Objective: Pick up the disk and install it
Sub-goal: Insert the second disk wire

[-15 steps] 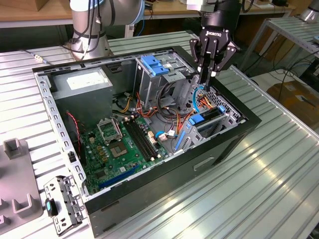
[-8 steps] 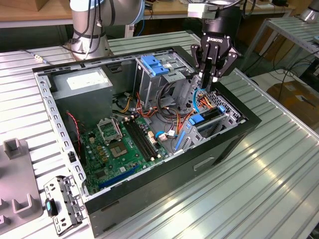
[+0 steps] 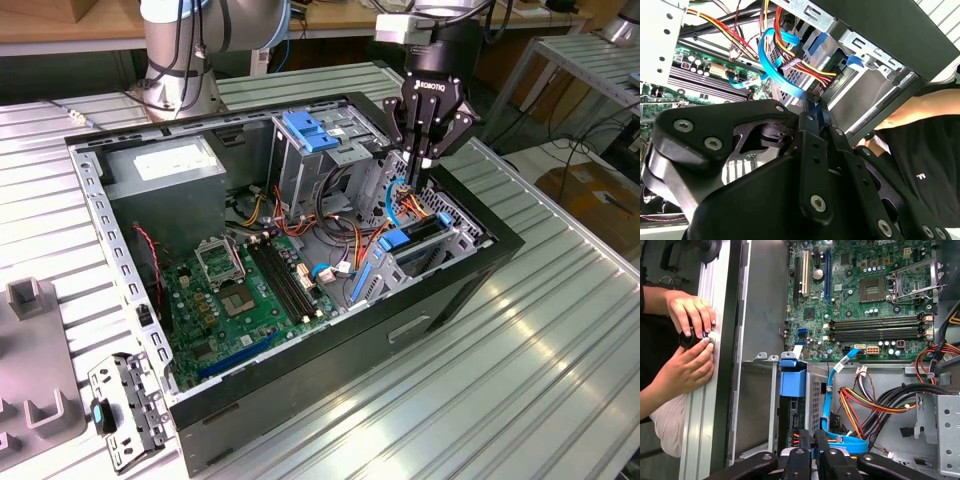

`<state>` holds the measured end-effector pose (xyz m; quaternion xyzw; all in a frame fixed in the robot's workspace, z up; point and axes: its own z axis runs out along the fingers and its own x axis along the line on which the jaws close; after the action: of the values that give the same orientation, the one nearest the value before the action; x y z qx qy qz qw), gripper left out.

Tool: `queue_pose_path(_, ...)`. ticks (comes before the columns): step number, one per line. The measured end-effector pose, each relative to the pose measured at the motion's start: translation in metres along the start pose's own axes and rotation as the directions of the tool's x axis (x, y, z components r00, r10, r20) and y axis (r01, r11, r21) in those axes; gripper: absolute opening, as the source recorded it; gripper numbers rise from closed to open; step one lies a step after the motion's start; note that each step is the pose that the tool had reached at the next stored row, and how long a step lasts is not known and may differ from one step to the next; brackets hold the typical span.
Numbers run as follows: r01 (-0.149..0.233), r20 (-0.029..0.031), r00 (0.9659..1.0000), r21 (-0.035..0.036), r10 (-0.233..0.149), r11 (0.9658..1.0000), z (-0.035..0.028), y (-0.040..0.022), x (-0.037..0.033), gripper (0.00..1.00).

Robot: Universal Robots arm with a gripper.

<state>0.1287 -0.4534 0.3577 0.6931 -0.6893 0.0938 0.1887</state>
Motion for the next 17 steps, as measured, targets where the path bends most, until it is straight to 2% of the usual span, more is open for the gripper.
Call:
queue_pose_path(15, 0.000, 0.0002, 1.0000, 0.0000, 0.000, 1.0000, 0.0007, -0.0001, -0.0002, 0.16)
queue_pose_path(17, 0.001, 0.0054, 1.0000, 0.0024, -0.001, 1.0000, 0.0011, 0.0020, 0.0003, 0.16)
